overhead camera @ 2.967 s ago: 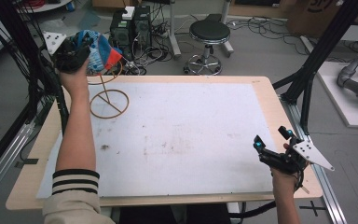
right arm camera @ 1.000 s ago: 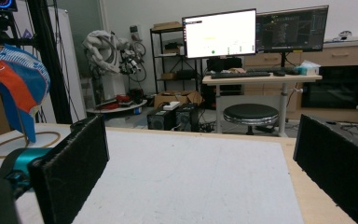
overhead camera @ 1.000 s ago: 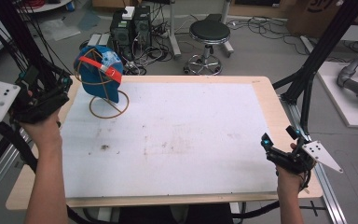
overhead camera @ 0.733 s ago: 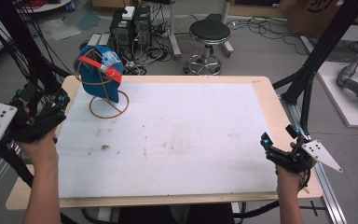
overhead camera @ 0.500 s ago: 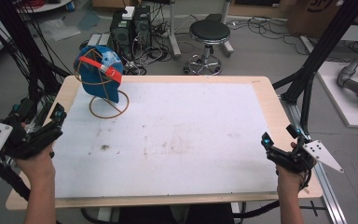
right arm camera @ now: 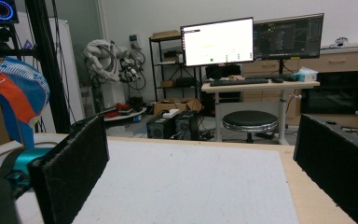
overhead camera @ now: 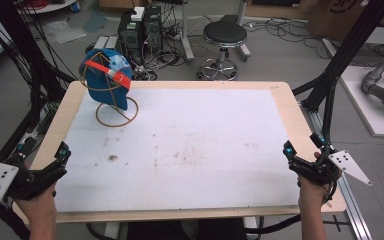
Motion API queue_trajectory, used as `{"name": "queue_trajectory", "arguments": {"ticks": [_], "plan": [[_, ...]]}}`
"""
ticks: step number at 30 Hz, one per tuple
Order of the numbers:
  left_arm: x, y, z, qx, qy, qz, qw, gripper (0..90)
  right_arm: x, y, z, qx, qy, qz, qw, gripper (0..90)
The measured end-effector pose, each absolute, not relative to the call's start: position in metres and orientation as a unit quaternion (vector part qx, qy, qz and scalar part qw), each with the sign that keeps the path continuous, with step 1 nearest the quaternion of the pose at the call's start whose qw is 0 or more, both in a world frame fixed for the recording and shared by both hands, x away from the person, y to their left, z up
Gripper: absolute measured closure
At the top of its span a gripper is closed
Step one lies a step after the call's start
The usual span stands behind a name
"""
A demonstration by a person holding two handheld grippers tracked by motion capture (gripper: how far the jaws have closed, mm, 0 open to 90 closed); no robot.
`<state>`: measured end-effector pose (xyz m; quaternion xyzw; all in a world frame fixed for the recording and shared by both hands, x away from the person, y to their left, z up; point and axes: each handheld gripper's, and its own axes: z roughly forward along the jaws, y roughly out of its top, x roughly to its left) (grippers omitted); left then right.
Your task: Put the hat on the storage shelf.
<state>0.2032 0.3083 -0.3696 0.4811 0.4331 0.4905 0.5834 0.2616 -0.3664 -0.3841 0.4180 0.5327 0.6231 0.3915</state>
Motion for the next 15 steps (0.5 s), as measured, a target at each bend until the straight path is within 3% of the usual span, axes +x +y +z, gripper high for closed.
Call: {"name": "queue_trajectory", "arguments": {"ticks": [15], "plan": [[0.211,0.306,-0.388,0.495,0.435,0.476,0.582,13.6,0.263,-0.357,-0.384,0.406,0.541,0.629,0.383,2.9]]}}
